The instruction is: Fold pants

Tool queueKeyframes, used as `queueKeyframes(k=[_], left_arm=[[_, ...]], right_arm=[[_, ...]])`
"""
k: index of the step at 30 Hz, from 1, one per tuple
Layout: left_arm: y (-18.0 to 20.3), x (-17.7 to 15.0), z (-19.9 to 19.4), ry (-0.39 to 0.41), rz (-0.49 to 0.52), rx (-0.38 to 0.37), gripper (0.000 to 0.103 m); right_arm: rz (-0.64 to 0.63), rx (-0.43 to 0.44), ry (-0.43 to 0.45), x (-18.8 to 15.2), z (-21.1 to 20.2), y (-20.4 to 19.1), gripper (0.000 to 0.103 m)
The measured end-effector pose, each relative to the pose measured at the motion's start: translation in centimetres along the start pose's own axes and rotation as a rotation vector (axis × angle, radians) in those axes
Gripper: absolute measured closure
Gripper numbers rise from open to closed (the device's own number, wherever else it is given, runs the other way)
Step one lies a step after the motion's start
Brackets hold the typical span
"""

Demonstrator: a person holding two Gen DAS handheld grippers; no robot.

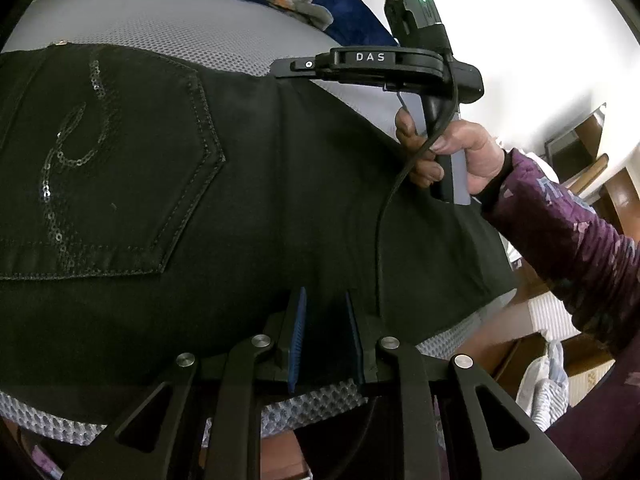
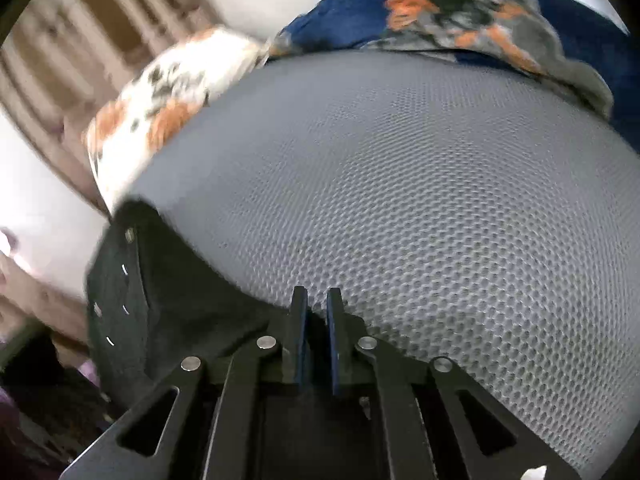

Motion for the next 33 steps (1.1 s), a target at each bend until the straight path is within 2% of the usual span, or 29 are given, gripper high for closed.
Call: queueKeyframes(k=[2, 4, 6, 9, 12, 14, 15, 17, 19, 20, 21, 23, 25, 28, 29, 30, 32, 33], left_arm=[[0.2, 0.0, -0.1, -0.002, 0.001, 0.006, 0.081], [0.2, 0.0, -0.1, -0.007, -0.012, 0.003, 0.081], [0.1, 0.0, -0.1, -0.011, -0.027, -0.002, 0.081], [0.1, -0.1, 0.0, -0.007, -0.031, 0.002, 0.081], [0.3, -0.2, -0.2, 0.003, -0.025, 0.011, 0.08], [0.5, -0.3, -0.2, 0.007, -0.024, 0.013, 0.081], [0.5, -0.3, -0.2, 0.008, -0.023, 0.013, 0.081], [0.8, -0.5, 0.1, 0.006, -0.023, 0.014, 0.081], [0.9, -0.5, 0.1, 0.002, -0.019, 0.018, 0.081], [0.8, -0.5, 0.1, 0.003, -0.017, 0.019, 0.081], [0.9, -0.5, 0.1, 0.004, -0.018, 0.018, 0.081], [0.9, -0.5, 0.2, 0.005, -0.022, 0.015, 0.081], [0.8, -0.5, 0.2, 0.007, -0.026, 0.012, 0.081], [0.7, -0.6, 0.2, 0.009, -0.025, 0.015, 0.081], [0.7, -0.6, 0.2, 0.009, -0.023, 0.017, 0.081], [0.7, -0.6, 0.2, 0.009, -0.024, 0.017, 0.081], [0.7, -0.5, 0.2, 0.009, -0.031, 0.013, 0.081], [0.6, -0.5, 0.2, 0.008, -0.032, 0.01, 0.081]], right_arm=[[0.077, -0.044, 0.087, 0.5, -2.1, 1.1, 0.094], [0.186, -0.016, 0.173, 0.6, -4.9, 2.3, 0.093], [0.16, -0.01, 0.209, 0.3, -6.5, 1.0, 0.093], [0.073, 0.082, 0.134, -1.4, -5.4, -2.8, 0.093], [-0.026, 0.087, 0.007, -2.9, -2.0, -5.3, 0.093], [0.005, 0.062, -0.026, -3.1, -0.2, -4.3, 0.097], [0.083, 0.056, -0.028, -3.1, 0.5, -2.3, 0.103], [0.214, 0.121, 0.008, -2.8, 0.3, 0.2, 0.103], [0.233, 0.053, 0.021, -3.1, -0.4, 1.5, 0.103], [0.266, 0.07, 0.049, -3.3, -1.2, 2.1, 0.103], [0.285, 0.101, 0.1, -3.3, -2.3, 2.1, 0.094], [0.257, 0.126, 0.161, -3.1, -3.8, 1.0, 0.094], [0.198, 0.093, 0.141, -2.6, -3.8, -0.4, 0.094], [0.156, 0.112, 0.086, -2.4, -2.1, -1.5, 0.094], [0.142, 0.08, 0.047, -2.4, -1.0, -1.6, 0.096], [0.151, 0.034, 0.001, -2.5, 0.2, -1.1, 0.103], [0.23, 0.047, 0.024, -2.5, -0.1, 0.1, 0.103], [0.262, 0.034, 0.06, -2.6, -1.3, 0.6, 0.094]])
Point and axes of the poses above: each gripper's, at about its wrist camera, not at the fingertips, and z roughly the way its jaws point, y to its right, x to its top, the point moved 3 cm from there along z, roughly the way its jaws point, and after that the axes turned 11 degrees about x, right-handed, at the moved point
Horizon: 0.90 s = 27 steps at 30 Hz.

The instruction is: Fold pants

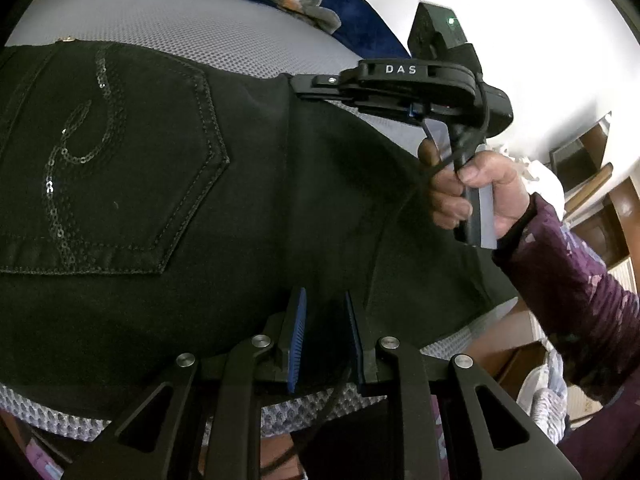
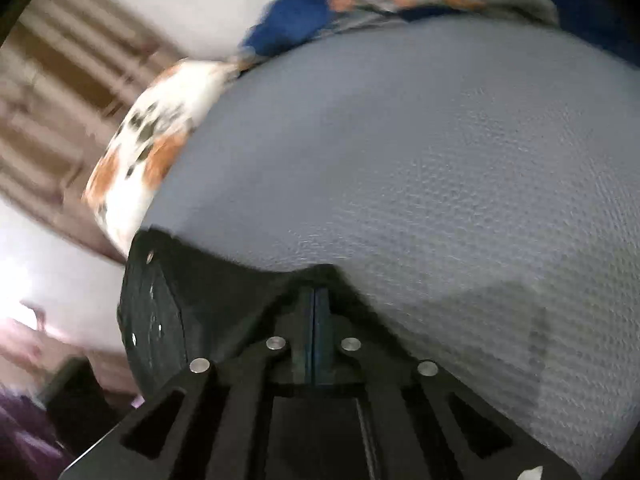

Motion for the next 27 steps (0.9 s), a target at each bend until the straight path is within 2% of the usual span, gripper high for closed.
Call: queueKeyframes(k=[3, 5, 6, 7, 9, 11, 13, 15, 17, 20, 22, 25, 27], left_arm=[[0.0, 0.0, 0.1, -0.001, 0.001, 0.003, 0.081], [0.1, 0.0, 0.1, -0.001, 0.006, 0.005, 0.081], [0.1, 0.0, 0.0, -0.001, 0.006, 0.005, 0.08], [0.1, 0.0, 0.0, -0.001, 0.006, 0.005, 0.08], [0.2, 0.0, 0.0, 0.002, 0.015, 0.007, 0.081], [0.4, -0.1, 0.0, 0.008, 0.03, 0.016, 0.081], [0.8, -0.1, 0.0, 0.01, 0.048, 0.027, 0.08], [1.1, -0.1, -0.1, 0.01, 0.07, 0.037, 0.076], [1.8, -0.1, -0.3, 0.006, 0.098, 0.042, 0.065], [2.7, -0.1, -0.7, 0.015, 0.14, 0.082, 0.061], [3.5, -0.1, -1.4, 0.037, 0.153, 0.075, 0.061], [4.9, 0.2, -2.0, 0.059, 0.18, 0.057, 0.061], [5.8, 0.3, -1.7, 0.06, 0.204, 0.062, 0.061]], right_arm=[[0.079, 0.05, 0.191, -1.9, -6.9, 0.4, 0.092], [0.163, 0.023, 0.317, -5.4, -12.5, 1.1, 0.081], [0.204, -0.014, 0.393, -8.5, -16.3, 1.5, 0.069], [0.226, -0.039, 0.433, -10.5, -18.5, 1.7, 0.054], [0.304, -0.119, 0.54, -16.9, -24.0, 2.1, 0.034], [0.404, -0.198, 0.626, -23.4, -28.3, 2.7, 0.032], [0.514, -0.262, 0.66, -29.7, -31.4, 3.8, 0.032], [0.574, -0.284, 0.678, -33.7, -32.2, 4.1, 0.032], [0.568, -0.242, 0.711, -35.7, -31.8, 2.9, 0.032], [0.49, -0.109, 0.712, -35.0, -28.9, 0.3, 0.035], [0.433, -0.025, 0.688, -33.4, -26.3, -1.3, 0.044], [0.396, -0.05, 0.698, -32.4, -25.4, -1.4, 0.049], [0.485, -0.113, 0.766, -34.0, -27.5, 1.2, 0.048]])
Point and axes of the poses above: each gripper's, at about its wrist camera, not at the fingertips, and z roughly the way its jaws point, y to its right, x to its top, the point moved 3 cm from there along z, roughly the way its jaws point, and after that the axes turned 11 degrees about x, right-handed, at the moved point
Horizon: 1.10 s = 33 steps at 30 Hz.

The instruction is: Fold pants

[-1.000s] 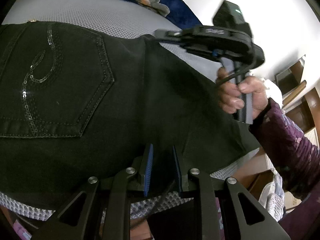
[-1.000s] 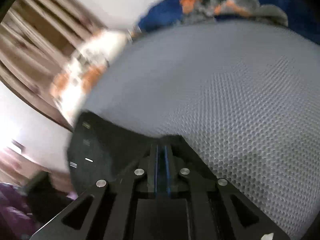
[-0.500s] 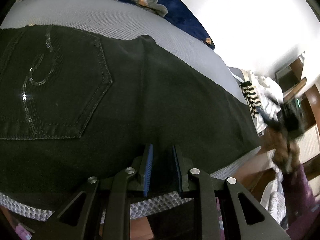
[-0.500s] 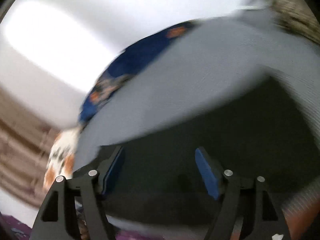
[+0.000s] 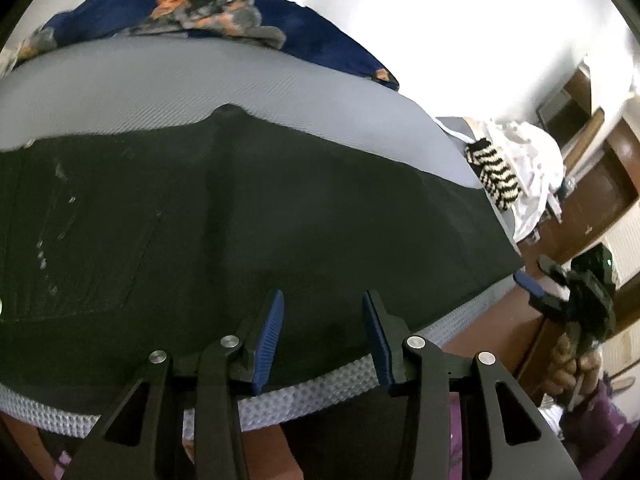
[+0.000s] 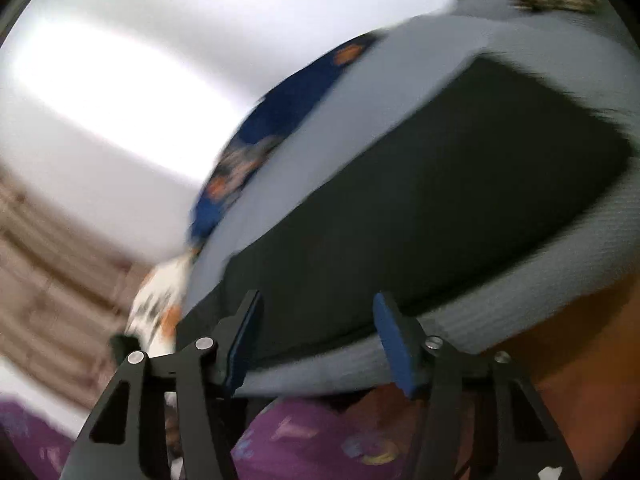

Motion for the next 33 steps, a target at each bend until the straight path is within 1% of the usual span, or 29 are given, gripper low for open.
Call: queueKeyframes(k=[2, 3, 4, 6, 8, 10, 11, 12, 13, 14, 15, 16, 19, 22, 23, 24, 25, 26, 27, 31, 33], left_arm=[[0.8, -0.1, 0.8, -0.018, 0.025, -0.022, 0.061], [1.3, -0.4, 1.2, -0.032, 0.046, -0.026, 0.061], [2.1, -0.9, 2.0, -0.057, 0.081, -0.026, 0.061], [3.1, -1.8, 2.9, -0.086, 0.127, -0.024, 0.061], [3.4, -1.9, 2.6, -0.069, 0.138, -0.028, 0.061], [3.3, -1.6, 2.4, -0.081, 0.123, -0.036, 0.061], [3.2, -1.5, 2.3, -0.082, 0.112, -0.042, 0.061], [3.1, -1.2, 2.0, -0.081, 0.102, -0.046, 0.061], [3.1, -1.0, 1.8, -0.08, 0.096, -0.042, 0.059], [3.0, -0.7, 1.5, -0.078, 0.091, -0.03, 0.058], [3.0, -0.7, 1.2, -0.076, 0.084, -0.026, 0.058], [2.7, -0.4, 0.9, -0.07, 0.069, -0.031, 0.058], [2.3, -0.1, 0.3, -0.062, 0.036, -0.028, 0.057], [2.1, 0.1, -0.1, -0.051, 0.025, -0.024, 0.057], [2.2, 0.2, -0.1, -0.052, 0.027, -0.024, 0.057], [2.2, 0.1, -0.1, -0.054, 0.027, -0.025, 0.057], [2.2, 0.0, -0.2, -0.055, 0.031, -0.024, 0.057], [2.4, 0.1, -0.2, -0.053, 0.035, -0.024, 0.057], [2.6, 0.2, -0.2, -0.051, 0.037, -0.024, 0.057], [2.6, 0.4, -0.3, -0.052, 0.026, -0.039, 0.057], [2.6, 0.4, -0.3, -0.048, 0.027, -0.034, 0.057]], right_arm=[[0.073, -0.048, 0.112, 1.5, -3.1, 3.0, 0.048], [0.092, -0.101, 0.165, 2.2, -4.8, 4.4, 0.048], [0.103, -0.134, 0.195, 2.7, -5.7, 5.4, 0.048], [0.147, -0.161, 0.234, 3.5, -7.8, 7.8, 0.047], [0.155, -0.196, 0.246, 4.1, -8.6, 9.1, 0.047], [0.133, -0.249, 0.272, 4.9, -9.0, 9.9, 0.044], [0.14, -0.247, 0.281, 5.3, -9.3, 10.5, 0.043], [0.157, -0.243, 0.285, 5.6, -9.4, 11.1, 0.038], [0.182, -0.242, 0.286, 5.8, -9.0, 11.7, 0.031], [0.203, -0.231, 0.305, 5.9, -9.4, 12.2, 0.028], [0.224, -0.208, 0.315, 6.1, -9.5, 12.5, 0.022], [0.242, -0.182, 0.325, 6.2, -9.5, 12.9, 0.02], [0.247, -0.175, 0.342, 6.1, -9.3, 12.7, 0.02], [0.29, -0.124, 0.373, 6.0, -9.5, 12.9, 0.021], [0.307, -0.107, 0.384, 6.0, -9.8, 13.1, 0.022], [0.309, -0.098, 0.4, 6.0, -10.2, 12.8, 0.029], [0.292, -0.092, 0.413, 6.1, -10.5, 12.3, 0.033], [0.269, -0.105, 0.416, 6.3, -10.8, 11.8, 0.033], [0.26, -0.097, 0.42, 6.4, -11.0, 11.6, 0.033], [0.305, -0.066, 0.368, 7.1, -9.7, 12.8, 0.033], [0.323, -0.032, 0.374, 7.1, -9.2, 13.0, 0.033]])
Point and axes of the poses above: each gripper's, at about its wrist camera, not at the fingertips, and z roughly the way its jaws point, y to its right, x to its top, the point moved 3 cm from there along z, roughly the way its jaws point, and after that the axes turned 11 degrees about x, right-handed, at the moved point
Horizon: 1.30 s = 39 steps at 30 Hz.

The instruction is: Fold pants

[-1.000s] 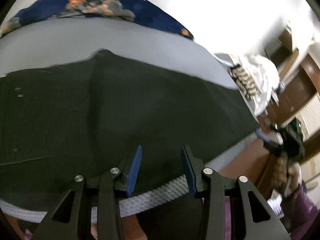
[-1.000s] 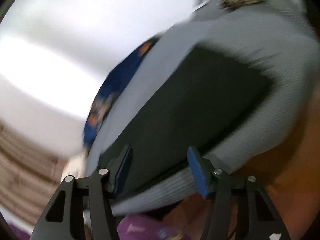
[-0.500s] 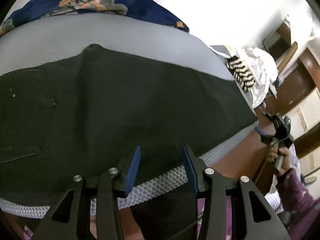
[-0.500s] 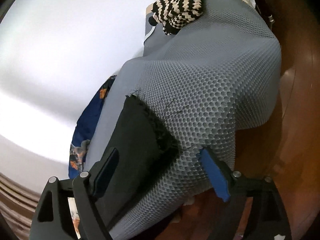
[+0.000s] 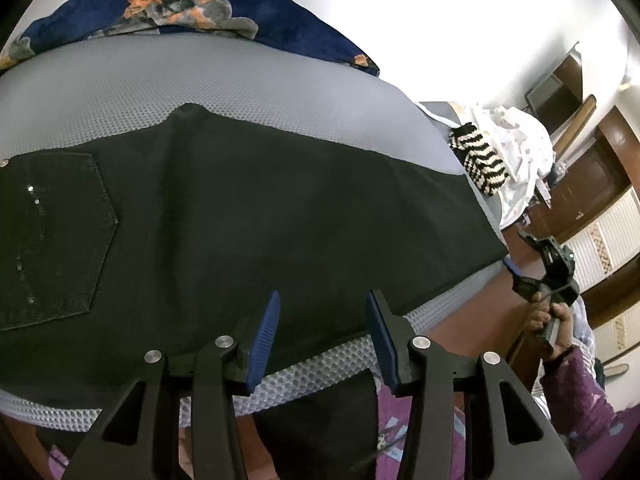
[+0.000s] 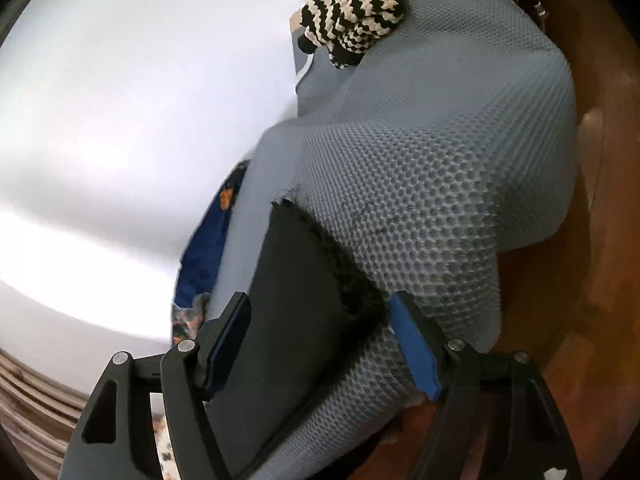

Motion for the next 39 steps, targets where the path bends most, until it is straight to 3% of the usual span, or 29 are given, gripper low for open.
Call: queueKeyframes(k=[6, 8, 10, 11, 12, 14, 17, 20, 25, 32, 39], left_arm=[[0.0, 0.0, -0.3, 0.007, -0.01, 0.018, 0.056], [0.0, 0.1, -0.1, -0.006, -0.021, 0.025, 0.055], [-0.3, 0.0, 0.0, -0.018, -0.033, 0.024, 0.055], [-0.4, 0.0, 0.0, -0.021, -0.037, 0.026, 0.054], [-0.5, 0.0, 0.0, -0.024, -0.039, 0.029, 0.054], [-0.8, -0.1, -0.2, -0.02, -0.046, 0.035, 0.053], [-1.6, 0.0, -0.7, -0.001, -0.06, 0.052, 0.053], [-2.8, 0.1, -1.3, 0.027, -0.084, 0.067, 0.053], [-4.8, 0.3, -2.5, 0.058, -0.113, 0.105, 0.053], [-7.7, 0.0, -4.1, 0.102, -0.178, 0.102, 0.049], [-10.0, -0.7, -4.1, 0.082, -0.21, 0.094, 0.047]], right_arm=[[-0.006, 0.046, -0.067, -1.9, 2.9, -1.0, 0.034], [0.001, 0.045, -0.059, -2.1, 3.6, -1.0, 0.046], [0.005, 0.006, -0.065, -2.0, 4.2, -0.4, 0.086], [0.021, -0.04, -0.074, -1.9, 4.5, 0.3, 0.096], [0.037, -0.043, -0.077, -1.8, 4.6, 0.8, 0.099], [0.046, -0.038, -0.084, -1.8, 4.4, 1.0, 0.097], [-0.044, -0.065, -0.088, -2.0, 4.0, -1.4, 0.096], [-0.187, -0.089, -0.118, -2.7, 4.6, -5.4, 0.096], [-0.363, -0.031, -0.205, -6.4, 7.4, -13.0, 0.095], [-0.531, 0.082, -0.419, -17.5, 13.2, -20.9, 0.095], [-0.584, 0.09, -0.658, -29.3, 18.5, -20.3, 0.095]])
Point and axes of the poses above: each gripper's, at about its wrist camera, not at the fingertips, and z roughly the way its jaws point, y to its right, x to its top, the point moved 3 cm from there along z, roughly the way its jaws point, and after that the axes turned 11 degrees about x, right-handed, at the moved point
